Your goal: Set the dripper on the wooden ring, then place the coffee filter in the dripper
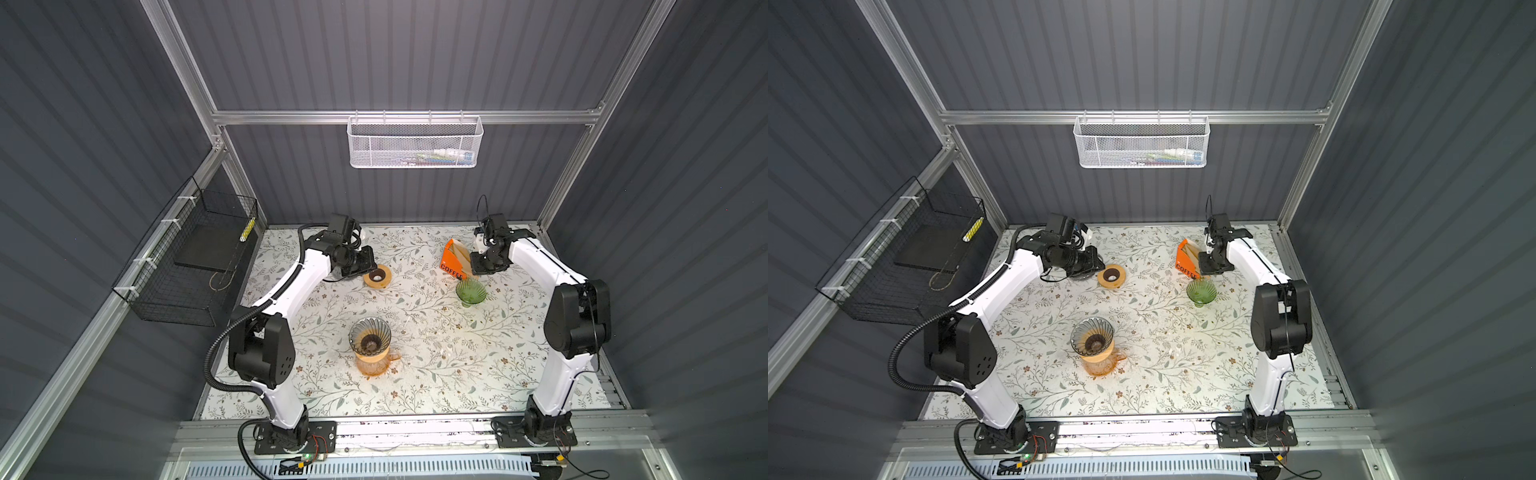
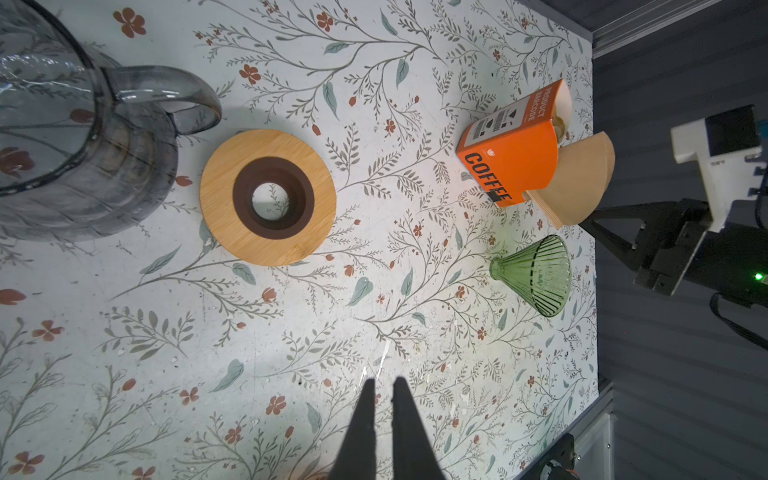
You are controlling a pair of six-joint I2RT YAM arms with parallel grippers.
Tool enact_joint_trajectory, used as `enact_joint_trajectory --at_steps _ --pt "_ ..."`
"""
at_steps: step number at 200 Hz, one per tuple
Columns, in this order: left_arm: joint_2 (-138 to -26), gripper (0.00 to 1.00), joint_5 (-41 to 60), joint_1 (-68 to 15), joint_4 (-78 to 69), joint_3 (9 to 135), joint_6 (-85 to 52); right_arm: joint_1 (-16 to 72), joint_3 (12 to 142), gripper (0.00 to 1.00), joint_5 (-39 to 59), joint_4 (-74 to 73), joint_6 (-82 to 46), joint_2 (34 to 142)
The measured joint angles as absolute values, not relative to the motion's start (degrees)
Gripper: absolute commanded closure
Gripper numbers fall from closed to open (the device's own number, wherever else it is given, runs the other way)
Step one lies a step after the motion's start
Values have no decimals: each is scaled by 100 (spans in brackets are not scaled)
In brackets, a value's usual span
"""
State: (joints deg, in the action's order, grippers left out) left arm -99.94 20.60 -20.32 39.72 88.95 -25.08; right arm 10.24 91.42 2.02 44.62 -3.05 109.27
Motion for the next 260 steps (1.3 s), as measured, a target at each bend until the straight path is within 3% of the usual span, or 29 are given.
enact_joint_trajectory --at_steps 260 --pt "-9369 88 1986 -2032 3948 8650 -2510 1232 9019 100 613 4692 -554 10051"
